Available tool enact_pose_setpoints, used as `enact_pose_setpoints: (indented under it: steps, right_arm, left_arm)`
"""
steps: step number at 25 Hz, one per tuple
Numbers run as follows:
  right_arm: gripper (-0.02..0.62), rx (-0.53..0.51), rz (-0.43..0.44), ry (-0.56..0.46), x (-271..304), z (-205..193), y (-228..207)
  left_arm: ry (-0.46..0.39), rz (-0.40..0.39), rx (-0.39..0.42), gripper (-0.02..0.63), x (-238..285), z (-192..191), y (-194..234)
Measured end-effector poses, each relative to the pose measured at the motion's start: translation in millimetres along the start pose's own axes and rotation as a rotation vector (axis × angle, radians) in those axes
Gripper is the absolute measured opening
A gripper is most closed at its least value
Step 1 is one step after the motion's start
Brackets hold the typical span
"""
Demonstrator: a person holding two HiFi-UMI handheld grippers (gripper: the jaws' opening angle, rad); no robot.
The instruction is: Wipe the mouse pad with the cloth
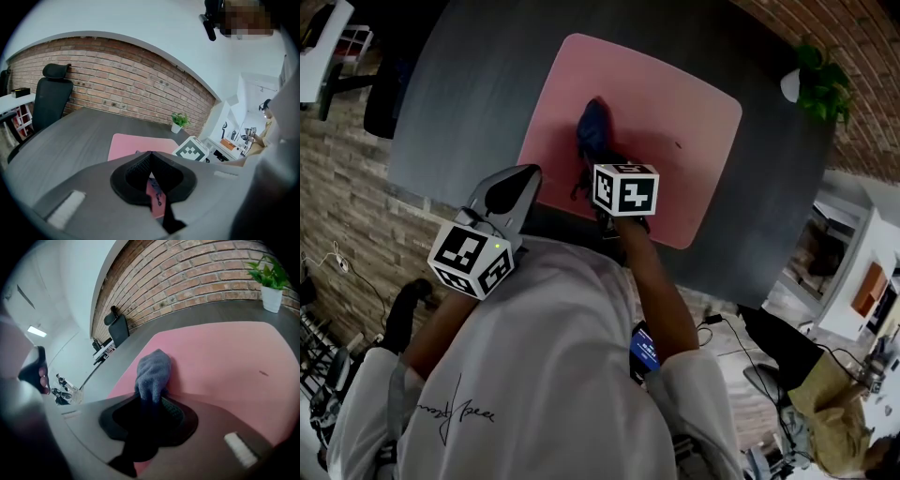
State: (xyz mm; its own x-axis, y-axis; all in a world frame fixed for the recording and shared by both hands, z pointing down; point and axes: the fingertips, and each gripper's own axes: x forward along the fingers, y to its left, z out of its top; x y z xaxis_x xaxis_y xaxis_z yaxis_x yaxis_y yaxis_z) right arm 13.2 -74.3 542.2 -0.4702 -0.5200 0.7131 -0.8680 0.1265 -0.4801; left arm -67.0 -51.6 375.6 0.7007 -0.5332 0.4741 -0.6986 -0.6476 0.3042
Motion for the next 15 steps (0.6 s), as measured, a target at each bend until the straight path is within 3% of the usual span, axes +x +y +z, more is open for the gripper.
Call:
enact_pose_setpoints:
  steps: [15]
  right_arm:
    - [0.090, 0.008, -0.019, -0.002, -16, -6, -21]
  left_arm:
    - [0.007, -0.015, 0.003, 0.012, 10, 1, -6]
